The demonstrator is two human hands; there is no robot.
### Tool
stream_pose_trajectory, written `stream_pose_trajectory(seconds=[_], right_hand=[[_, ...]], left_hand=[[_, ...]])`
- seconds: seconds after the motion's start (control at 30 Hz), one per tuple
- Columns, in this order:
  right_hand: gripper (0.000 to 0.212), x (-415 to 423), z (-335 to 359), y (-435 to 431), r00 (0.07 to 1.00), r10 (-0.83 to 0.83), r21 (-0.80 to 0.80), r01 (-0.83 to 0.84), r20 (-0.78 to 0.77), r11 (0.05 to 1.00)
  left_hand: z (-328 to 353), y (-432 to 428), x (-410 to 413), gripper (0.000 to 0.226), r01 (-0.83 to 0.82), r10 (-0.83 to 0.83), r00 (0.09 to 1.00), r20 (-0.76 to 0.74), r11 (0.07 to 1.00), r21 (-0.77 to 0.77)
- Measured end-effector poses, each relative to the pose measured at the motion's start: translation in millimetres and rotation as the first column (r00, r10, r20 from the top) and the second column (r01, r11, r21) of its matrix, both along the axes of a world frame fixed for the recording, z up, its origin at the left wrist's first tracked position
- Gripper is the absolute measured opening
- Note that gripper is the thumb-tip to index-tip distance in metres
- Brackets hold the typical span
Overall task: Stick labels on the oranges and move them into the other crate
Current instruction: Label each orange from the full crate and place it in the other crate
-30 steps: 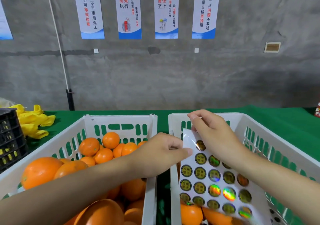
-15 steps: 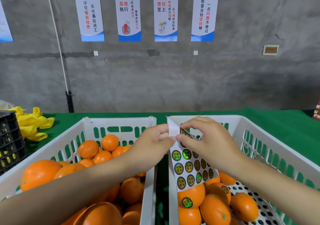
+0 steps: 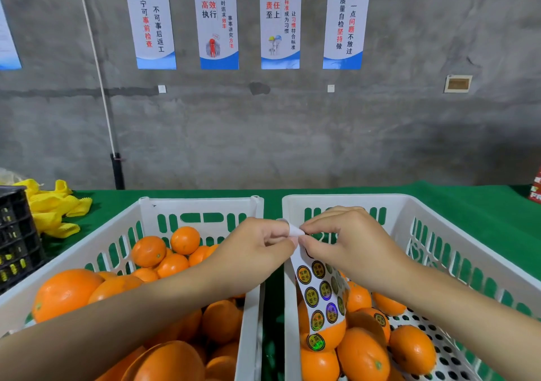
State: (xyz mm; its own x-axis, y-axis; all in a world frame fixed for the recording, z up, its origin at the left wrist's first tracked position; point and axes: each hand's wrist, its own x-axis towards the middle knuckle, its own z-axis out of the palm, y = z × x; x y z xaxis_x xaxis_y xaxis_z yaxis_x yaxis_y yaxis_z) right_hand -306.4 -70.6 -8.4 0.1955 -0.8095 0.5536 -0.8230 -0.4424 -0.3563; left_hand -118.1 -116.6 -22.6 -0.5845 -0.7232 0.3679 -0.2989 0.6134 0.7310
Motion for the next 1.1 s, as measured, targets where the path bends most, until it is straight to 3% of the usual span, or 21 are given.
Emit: stream_pose_trajectory(seconds=[0.17,0.33,0.63,0.83,1.0,1.1], right_hand=[[0.023,0,0,1,1.0,0.006,0.02,-0.007,0.01,1.0],[0.039,2,1,3,1.0,0.003,0.071,-0.002,-0.012,0.997],[0.034,-1,-4,-1,0.998,0.002,0.145,0.008,-0.068,0.989],[0.049,-2,-2,-1,1.0,0.027,0.131,-0.028,0.01,0.991],[0.03,-3,-3,-2,0.997,-0.039,-0.027,0.041,0.066,0.999],[0.025,-3,-2,-1,0.995,-0.024,-0.135,0.036,0.096,0.99]], left_hand=[[-1,-1,1,0.026,0.003,-0.003,1.0,0.018,1.0,-0.018],[1,3,0,0.029,0.03,-0.028,0.998,0.059,0.999,-0.029],[0,2,0,0.025,0.008,-0.009,0.998,0.064,1.0,0.02],[5,4,-1,0.031,-0.033,0.031,0.999,0.029,0.998,0.055],[14,8,-5,0.055,-0.068,0.089,0.992,-0.094,0.976,0.208],[18,9,-6,0.043,-0.028,0.095,0.974,-0.205,0.951,0.309]])
